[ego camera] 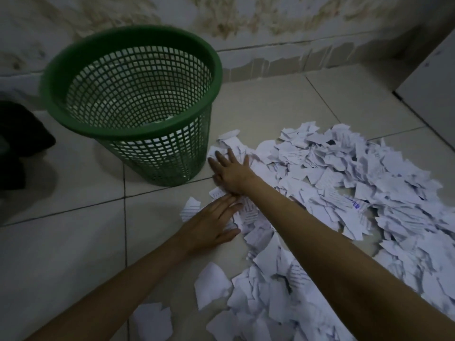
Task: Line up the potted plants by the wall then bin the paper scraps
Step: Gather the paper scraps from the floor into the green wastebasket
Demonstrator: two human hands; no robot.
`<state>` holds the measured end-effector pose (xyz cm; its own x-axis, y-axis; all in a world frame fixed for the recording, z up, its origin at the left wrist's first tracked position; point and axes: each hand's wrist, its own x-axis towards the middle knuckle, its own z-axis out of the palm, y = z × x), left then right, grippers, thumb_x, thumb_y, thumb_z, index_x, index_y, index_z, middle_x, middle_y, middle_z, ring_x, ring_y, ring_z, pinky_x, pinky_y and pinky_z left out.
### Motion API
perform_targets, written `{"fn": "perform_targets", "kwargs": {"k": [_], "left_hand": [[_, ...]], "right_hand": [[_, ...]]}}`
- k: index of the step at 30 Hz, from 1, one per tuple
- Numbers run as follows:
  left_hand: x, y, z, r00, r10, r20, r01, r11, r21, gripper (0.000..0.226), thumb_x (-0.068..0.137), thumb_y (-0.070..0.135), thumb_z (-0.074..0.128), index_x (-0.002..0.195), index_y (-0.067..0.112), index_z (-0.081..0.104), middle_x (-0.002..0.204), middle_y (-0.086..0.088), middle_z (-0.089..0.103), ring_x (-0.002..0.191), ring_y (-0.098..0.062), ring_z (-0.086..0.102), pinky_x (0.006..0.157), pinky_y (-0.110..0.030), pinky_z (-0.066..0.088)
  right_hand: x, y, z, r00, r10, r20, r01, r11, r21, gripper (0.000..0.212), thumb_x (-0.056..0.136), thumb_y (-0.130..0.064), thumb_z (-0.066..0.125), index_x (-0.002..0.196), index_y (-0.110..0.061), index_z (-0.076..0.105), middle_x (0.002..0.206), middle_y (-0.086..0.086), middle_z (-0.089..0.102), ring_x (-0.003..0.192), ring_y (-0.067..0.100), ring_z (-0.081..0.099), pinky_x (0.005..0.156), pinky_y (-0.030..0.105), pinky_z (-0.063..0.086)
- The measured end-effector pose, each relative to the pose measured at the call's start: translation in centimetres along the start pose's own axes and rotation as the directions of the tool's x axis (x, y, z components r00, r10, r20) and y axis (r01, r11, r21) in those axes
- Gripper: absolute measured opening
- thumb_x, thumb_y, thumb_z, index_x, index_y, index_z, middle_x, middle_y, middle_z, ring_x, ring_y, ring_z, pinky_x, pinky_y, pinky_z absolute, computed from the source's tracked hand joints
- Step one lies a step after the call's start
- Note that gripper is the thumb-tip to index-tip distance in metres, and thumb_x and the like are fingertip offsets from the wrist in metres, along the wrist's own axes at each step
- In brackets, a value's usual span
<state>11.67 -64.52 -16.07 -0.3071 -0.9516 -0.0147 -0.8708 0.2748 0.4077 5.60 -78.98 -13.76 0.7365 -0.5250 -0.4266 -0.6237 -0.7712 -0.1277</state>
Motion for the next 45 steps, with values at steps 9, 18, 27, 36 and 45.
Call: {"fn": "perform_targets", "kwargs": {"k": [9, 18, 27, 36, 45], "left_hand": [[-4.5, -0.2, -1.0, 0.995, 0.066, -0.076, -0.059, 0.994, 0.090, 0.073, 0.092, 0.063, 0.021, 0.143, 0.013, 0.029, 0.150, -0.009, 0.033, 0.139, -0.017, 0.027, 0.111, -0.037, 0.032], [-17.4, -0.9, 0.3, 0.955, 0.167, 0.246, -0.258, 0.877, 0.405, 0.106, 0.080, 0.078, 0.025, 0.148, 0.003, -0.006, 0.158, -0.008, -0.011, 0.147, -0.019, -0.007, 0.117, -0.033, -0.002], [-9.8, 3.3, 3.3, 0.998, 0.046, 0.044, -0.058, 0.931, 0.361, 0.085, 0.089, 0.067, 0.021, 0.146, 0.004, 0.015, 0.158, -0.010, -0.008, 0.146, -0.023, -0.010, 0.116, -0.042, 0.000], [-5.2, 11.1, 4.8, 0.891, 0.453, 0.017, -0.445, 0.866, 0.229, 0.077, 0.090, 0.065, 0.021, 0.138, 0.006, 0.026, 0.147, -0.016, 0.024, 0.146, -0.027, -0.001, 0.115, -0.047, 0.005], [-5.5, 15.1, 9.1, 0.701, 0.670, 0.244, -0.702, 0.709, 0.071, 0.079, 0.089, 0.065, 0.015, 0.138, 0.005, 0.029, 0.143, -0.022, 0.041, 0.136, -0.033, 0.022, 0.114, -0.045, 0.002]], "right_hand": [[-9.6, 1.4, 0.9, 0.991, 0.063, -0.117, -0.043, 0.986, 0.164, 0.054, 0.099, -0.040, 0.030, 0.149, -0.022, 0.017, 0.159, 0.004, 0.008, 0.147, 0.030, -0.002, 0.113, 0.060, 0.003], [-29.1, 2.0, 14.2, 0.939, 0.035, -0.343, -0.003, 0.996, 0.094, 0.082, 0.086, -0.073, 0.023, 0.151, -0.027, 0.002, 0.159, 0.011, -0.001, 0.145, 0.037, -0.006, 0.115, 0.053, 0.002], [-27.5, 0.3, 17.3, 0.929, 0.228, -0.292, -0.215, 0.974, 0.076, 0.077, 0.089, -0.069, 0.014, 0.150, -0.024, 0.001, 0.156, 0.016, -0.015, 0.143, 0.041, -0.003, 0.111, 0.053, -0.005], [-32.6, 2.0, 15.3, 0.877, 0.271, -0.397, -0.215, 0.960, 0.181, 0.080, 0.086, -0.073, 0.011, 0.146, -0.030, -0.020, 0.155, 0.011, -0.001, 0.142, 0.018, -0.029, 0.113, 0.057, -0.006], [-39.5, 1.6, 21.8, 0.961, 0.100, -0.257, -0.096, 0.995, 0.031, 0.080, 0.088, -0.068, 0.006, 0.148, -0.020, -0.013, 0.155, 0.011, -0.024, 0.143, 0.035, -0.020, 0.111, 0.057, -0.006]]}}
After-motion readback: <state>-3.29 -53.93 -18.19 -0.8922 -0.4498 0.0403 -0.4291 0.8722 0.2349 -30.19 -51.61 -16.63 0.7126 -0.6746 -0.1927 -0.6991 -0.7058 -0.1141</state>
